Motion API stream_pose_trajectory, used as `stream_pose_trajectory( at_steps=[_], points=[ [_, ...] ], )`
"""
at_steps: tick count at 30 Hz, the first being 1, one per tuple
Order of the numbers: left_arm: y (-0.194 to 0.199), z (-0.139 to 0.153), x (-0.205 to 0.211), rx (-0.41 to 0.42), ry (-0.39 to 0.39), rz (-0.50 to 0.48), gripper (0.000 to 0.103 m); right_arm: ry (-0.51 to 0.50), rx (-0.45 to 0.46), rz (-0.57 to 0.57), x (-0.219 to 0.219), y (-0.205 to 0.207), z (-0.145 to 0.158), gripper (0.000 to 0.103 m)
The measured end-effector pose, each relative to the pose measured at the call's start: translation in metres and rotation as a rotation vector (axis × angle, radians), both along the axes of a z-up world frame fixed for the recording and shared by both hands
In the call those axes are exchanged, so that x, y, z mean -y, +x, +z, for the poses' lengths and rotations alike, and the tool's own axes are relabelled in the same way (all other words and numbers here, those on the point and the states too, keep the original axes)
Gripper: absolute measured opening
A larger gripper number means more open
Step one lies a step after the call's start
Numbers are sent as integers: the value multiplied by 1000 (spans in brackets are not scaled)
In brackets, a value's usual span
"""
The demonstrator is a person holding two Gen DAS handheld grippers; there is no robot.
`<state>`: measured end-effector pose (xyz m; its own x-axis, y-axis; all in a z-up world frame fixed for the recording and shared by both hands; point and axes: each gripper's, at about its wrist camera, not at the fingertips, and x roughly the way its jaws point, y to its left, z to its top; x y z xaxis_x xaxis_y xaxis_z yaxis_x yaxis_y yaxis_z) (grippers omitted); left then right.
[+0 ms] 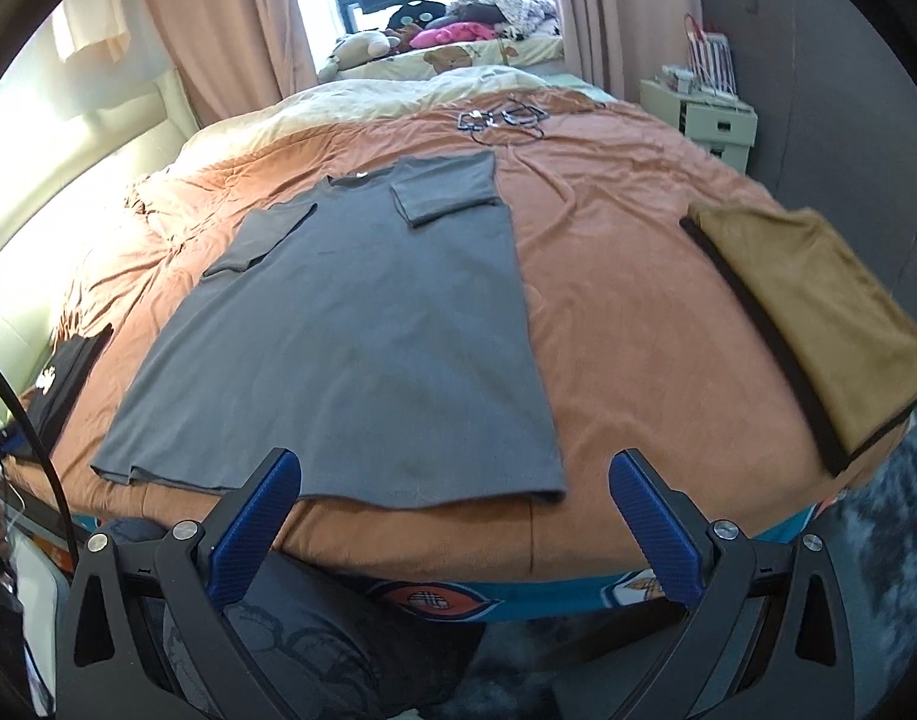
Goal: Fold small clothes
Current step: 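Grasp the T-shirt hem with both tools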
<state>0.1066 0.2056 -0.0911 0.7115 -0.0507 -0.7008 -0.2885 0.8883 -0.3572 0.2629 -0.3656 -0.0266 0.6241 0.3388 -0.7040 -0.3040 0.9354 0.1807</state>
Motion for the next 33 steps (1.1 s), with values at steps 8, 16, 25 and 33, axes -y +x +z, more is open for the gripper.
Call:
stream_pose_trajectory(
  at_steps=[8,16,25,33],
  points=[
    [13,-54,-19,-86,-247,84,54,143,-90,-72,23,23,-39,80],
    [21,-88,-24,-153,-392,141,45,312,-207,-122,46,48,-87,69],
    [12,-109,-29,-161,-552,206,45,634,-309,-197,84,55,-134,69],
    [-5,-114,-29,-138,-660,257,45,916,-384,-194,94,52,-166,69]
  ],
)
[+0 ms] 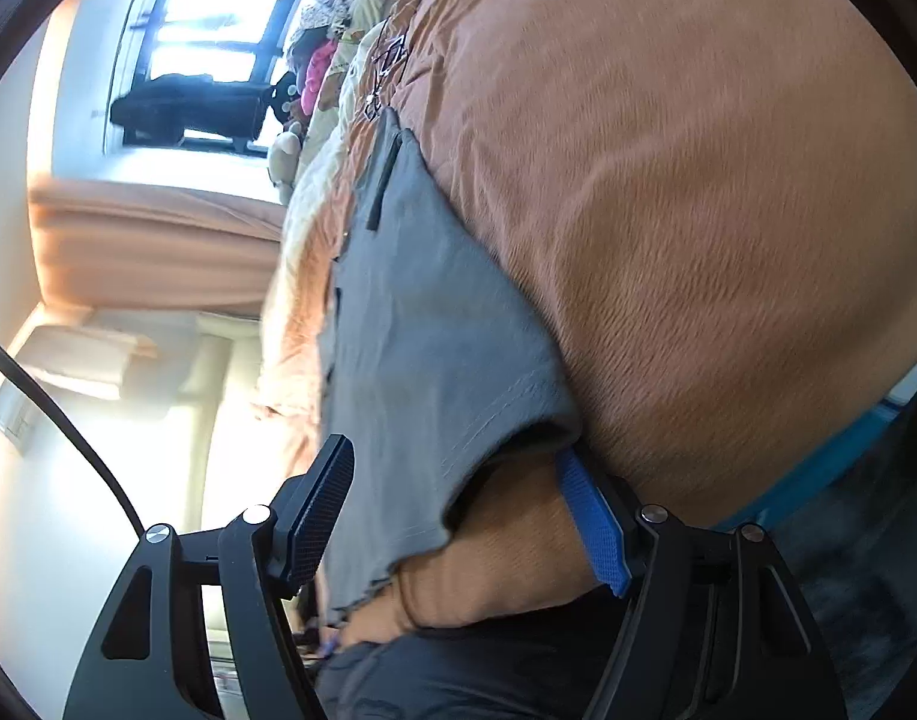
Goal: Fold small clothes
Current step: 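Grasp the T-shirt hem with both tools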
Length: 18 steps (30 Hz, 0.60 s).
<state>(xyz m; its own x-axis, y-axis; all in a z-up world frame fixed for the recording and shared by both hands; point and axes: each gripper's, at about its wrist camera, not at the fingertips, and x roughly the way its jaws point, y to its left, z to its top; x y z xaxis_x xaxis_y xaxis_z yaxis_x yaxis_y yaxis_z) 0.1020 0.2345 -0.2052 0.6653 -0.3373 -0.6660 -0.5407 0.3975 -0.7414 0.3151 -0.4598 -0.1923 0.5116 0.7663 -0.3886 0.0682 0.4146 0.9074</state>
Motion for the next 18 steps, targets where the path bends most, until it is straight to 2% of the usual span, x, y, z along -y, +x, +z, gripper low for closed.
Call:
stream_pose_trajectory(
  at_steps=[3,5,9,12,14,16,18],
  points=[
    [-1,-1,2,9,-20,20,45,-7,-4,-15,-1,5,-5,69],
    [-1,-2,2,12,-31,33,45,-32,-13,-58,0,7,-7,57],
    [2,-3,4,20,-57,72,45,-33,-43,-152,3,12,-8,47],
    [-3,-5,6,24,-92,115,45,-41,-52,-187,1,12,-6,27],
    [-5,-6,8,31,-117,137,45,-43,-40,-211,4,7,-2,10],
    [-7,-9,12,38,-142,148,45,-61,-25,-232,5,5,5,3],
    [-8,-9,15,47,-138,161,45,-68,-7,-249,10,4,10,1]
  ],
)
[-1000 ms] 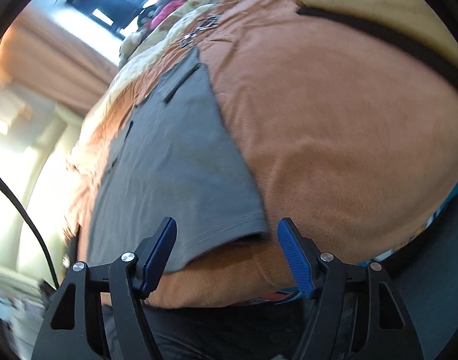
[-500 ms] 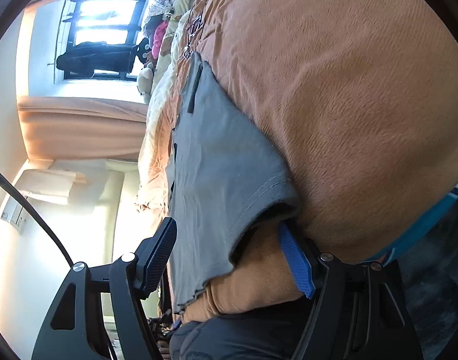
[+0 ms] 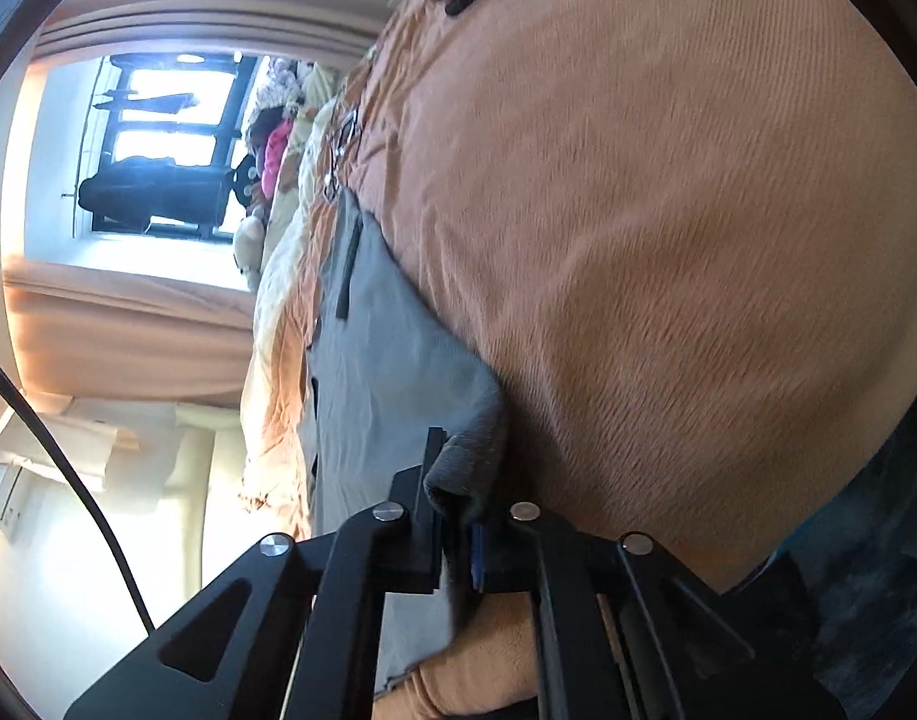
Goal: Fold small clothes
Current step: 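Grasp the T-shirt hem with both tools, then lift the hem with both tools and fold it over toward the collar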
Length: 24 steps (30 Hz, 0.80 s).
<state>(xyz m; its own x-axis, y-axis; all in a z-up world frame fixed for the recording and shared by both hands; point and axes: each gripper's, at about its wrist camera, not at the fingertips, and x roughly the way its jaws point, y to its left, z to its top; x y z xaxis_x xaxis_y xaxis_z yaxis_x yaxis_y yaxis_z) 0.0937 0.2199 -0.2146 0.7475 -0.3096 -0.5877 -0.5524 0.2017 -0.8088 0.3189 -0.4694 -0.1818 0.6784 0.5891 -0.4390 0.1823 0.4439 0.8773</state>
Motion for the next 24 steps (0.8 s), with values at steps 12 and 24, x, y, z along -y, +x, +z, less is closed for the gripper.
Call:
stream_pose_trajectory(
  at_steps=[12,24],
  points=[
    [22,8,5,-3,97,25,45,-69,34,15,-24,-16,8,1],
    [11,39,0,15,257,73,5,-105,52,39,-30,-4,29,1]
  ],
)
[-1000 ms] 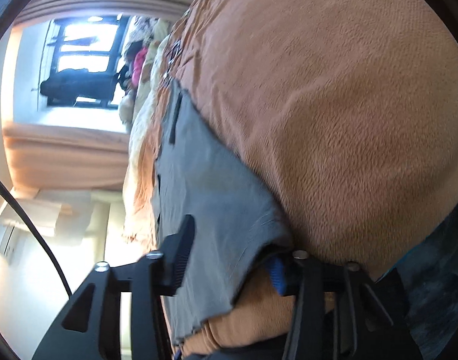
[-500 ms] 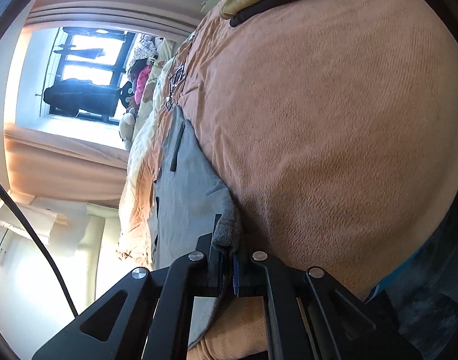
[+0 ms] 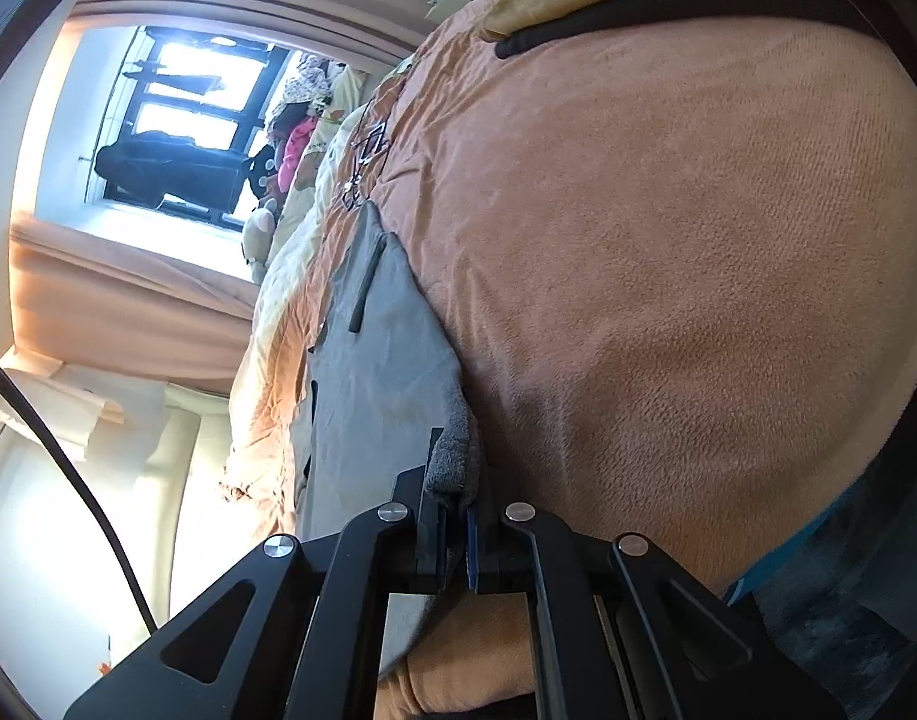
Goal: Fold small clothes
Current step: 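Lift the hem with both tools and fold it over toward the collar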
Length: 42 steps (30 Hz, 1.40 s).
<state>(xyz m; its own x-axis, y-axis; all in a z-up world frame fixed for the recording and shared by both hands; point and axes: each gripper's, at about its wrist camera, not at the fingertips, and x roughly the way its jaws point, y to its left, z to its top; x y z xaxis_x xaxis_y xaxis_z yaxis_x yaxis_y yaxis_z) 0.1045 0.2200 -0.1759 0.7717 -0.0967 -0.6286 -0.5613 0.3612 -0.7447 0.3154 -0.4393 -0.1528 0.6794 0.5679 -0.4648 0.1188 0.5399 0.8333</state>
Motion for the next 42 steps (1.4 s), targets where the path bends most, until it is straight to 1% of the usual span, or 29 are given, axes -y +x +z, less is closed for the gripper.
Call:
stream_pose_trajectory(
  at_steps=[8,13,19,26,31,35,39,42],
  points=[
    [-15,31,-9,73,-6,12,5,-15,52,16,-6,-16,22,0],
    [-27,53,-8,109,23,7,5,-11,85,28,-2,-33,31,0],
    [-55,77,-9,163,21,22,5,-2,135,39,6,-57,47,0],
    [-94,107,0,231,14,37,5,26,186,49,18,-93,53,0],
    [-119,120,6,239,23,52,5,26,195,62,27,-111,53,0],
    [-143,127,15,233,25,38,5,24,206,71,31,-120,53,0],
    [-157,136,20,237,64,16,5,14,216,83,36,-128,54,0],
    [-170,141,21,236,79,0,5,9,215,90,40,-134,52,0]
  ],
)
